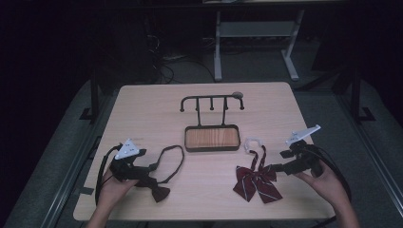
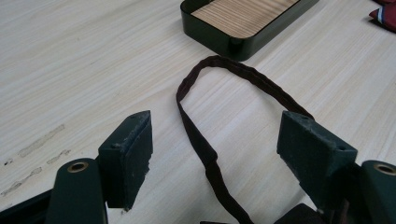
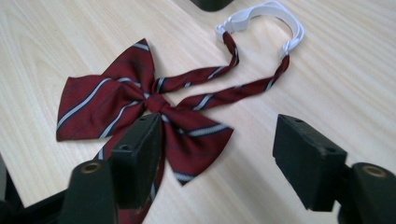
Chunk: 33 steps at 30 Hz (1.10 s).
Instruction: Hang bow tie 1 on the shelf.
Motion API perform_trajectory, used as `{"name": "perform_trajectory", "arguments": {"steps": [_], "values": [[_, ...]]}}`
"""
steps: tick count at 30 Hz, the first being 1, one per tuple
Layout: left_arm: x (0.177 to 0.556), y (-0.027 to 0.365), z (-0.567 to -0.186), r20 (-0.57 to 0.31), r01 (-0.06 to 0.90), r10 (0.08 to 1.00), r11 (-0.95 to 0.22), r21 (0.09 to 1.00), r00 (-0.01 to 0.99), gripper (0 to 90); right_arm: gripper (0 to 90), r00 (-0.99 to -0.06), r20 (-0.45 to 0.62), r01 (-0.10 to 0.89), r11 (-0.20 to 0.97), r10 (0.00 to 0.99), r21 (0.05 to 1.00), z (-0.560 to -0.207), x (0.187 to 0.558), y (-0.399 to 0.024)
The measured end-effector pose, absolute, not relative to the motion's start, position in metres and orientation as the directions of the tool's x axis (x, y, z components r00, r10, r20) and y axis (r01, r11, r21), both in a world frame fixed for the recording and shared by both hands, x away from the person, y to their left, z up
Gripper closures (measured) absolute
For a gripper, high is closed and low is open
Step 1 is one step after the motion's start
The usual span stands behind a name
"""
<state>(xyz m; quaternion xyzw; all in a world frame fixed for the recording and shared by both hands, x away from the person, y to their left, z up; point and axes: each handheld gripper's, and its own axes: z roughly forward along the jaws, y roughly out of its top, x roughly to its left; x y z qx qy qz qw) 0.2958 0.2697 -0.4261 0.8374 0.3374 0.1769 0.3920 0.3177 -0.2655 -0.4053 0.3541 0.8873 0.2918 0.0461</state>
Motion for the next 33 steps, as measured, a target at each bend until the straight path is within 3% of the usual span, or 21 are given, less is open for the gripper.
{"name": "perform_trajectory", "arguments": {"steps": [13, 33], "values": [[0.297, 0.271, -0.427, 0.037, 0.429, 0.702, -0.475, 0.769, 0.711, 26.9, 45.7, -0.773, 0.095, 0.585, 0.649, 0.627, 0.485, -0.402, 0.352, -0.244], [0.297, 0.270, -0.429, 0.017, 0.442, 0.706, -0.462, 0.769, 0.708, 26.8, 52.3, -0.751, 0.092, 0.628, 0.663, 0.654, 0.407, -0.416, 0.400, -0.227]]}}
